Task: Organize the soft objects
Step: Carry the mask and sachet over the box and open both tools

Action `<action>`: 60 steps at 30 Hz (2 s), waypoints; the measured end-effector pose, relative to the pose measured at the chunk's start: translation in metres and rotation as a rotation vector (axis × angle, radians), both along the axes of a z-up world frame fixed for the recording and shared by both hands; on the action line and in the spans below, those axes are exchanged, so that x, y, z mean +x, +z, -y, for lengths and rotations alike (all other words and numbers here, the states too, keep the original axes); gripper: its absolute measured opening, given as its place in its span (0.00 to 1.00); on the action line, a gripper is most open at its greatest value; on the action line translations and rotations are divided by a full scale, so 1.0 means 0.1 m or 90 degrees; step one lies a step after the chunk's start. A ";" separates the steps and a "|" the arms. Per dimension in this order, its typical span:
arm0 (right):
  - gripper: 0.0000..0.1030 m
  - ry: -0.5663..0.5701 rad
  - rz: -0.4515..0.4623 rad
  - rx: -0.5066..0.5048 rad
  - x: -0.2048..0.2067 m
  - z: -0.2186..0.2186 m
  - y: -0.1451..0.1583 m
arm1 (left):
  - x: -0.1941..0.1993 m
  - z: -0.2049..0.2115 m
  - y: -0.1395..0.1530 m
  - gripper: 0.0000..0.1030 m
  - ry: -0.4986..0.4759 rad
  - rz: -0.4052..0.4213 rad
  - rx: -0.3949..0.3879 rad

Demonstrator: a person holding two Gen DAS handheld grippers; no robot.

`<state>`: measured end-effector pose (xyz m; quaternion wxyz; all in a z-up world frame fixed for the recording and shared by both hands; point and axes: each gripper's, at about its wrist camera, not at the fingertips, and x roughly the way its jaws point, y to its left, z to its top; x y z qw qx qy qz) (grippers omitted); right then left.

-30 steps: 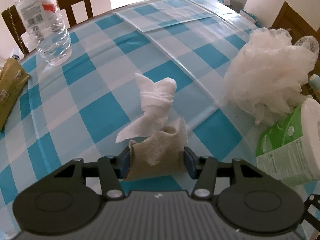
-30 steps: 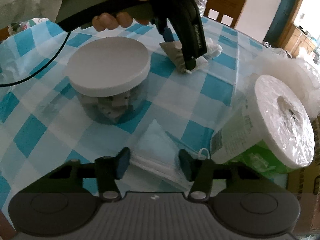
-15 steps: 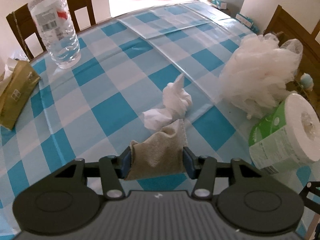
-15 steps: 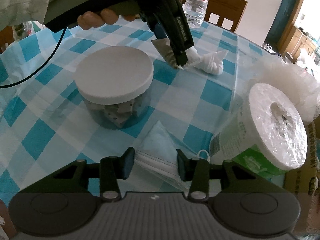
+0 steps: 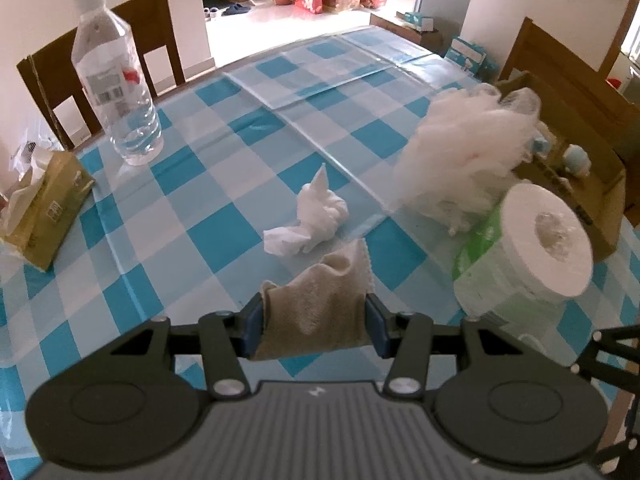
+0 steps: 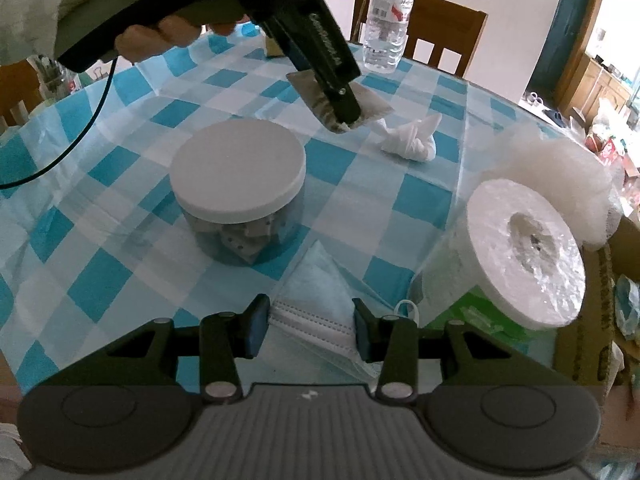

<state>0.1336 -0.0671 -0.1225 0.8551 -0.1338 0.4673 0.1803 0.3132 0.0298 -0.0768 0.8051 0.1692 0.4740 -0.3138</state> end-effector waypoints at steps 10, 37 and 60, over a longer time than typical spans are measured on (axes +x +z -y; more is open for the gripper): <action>0.47 0.012 0.010 0.009 -0.21 0.12 0.17 | -0.42 0.00 0.30 0.49 -0.029 0.009 -0.008; 0.47 -0.110 0.043 -0.043 -0.62 1.77 0.60 | -1.56 1.49 0.58 0.49 -0.226 -0.032 -0.035; 0.96 -0.165 0.087 -0.002 -0.14 2.87 0.48 | -0.87 2.98 0.68 0.49 -0.186 0.038 -0.056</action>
